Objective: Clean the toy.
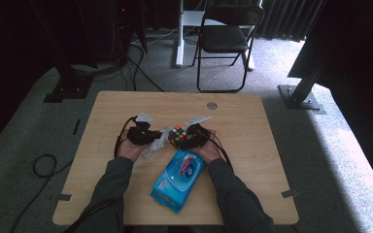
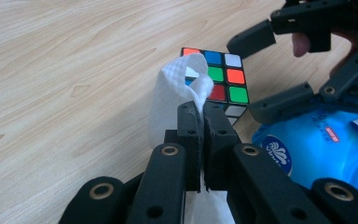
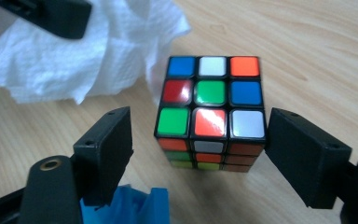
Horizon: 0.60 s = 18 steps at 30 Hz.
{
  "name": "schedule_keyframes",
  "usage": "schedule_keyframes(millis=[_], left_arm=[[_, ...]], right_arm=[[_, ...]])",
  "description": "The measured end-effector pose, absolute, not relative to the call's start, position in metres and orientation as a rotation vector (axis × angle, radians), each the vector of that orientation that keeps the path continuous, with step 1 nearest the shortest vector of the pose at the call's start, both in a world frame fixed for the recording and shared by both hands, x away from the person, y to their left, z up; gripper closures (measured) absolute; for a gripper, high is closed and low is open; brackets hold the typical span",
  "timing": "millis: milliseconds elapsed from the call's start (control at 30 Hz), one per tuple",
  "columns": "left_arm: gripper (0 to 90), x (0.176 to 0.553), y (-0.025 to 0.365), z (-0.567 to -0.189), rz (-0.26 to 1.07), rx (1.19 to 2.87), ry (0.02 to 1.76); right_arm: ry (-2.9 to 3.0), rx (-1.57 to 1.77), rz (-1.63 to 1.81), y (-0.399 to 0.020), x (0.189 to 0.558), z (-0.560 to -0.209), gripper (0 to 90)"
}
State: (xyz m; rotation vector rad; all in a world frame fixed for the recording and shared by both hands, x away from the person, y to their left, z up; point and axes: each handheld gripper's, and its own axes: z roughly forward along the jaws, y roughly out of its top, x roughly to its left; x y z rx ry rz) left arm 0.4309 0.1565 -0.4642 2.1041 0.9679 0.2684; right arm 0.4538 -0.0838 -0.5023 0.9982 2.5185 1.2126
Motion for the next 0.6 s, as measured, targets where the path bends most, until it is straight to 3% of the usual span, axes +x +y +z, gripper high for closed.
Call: schedule_keyframes(millis=[600], left_arm=[[87.1, 0.43, 0.156, -0.464, 0.267, 2.104, 0.963]], right_arm=[[2.55, 0.937, 1.097, -0.068, 0.466, -0.503, 21.6]])
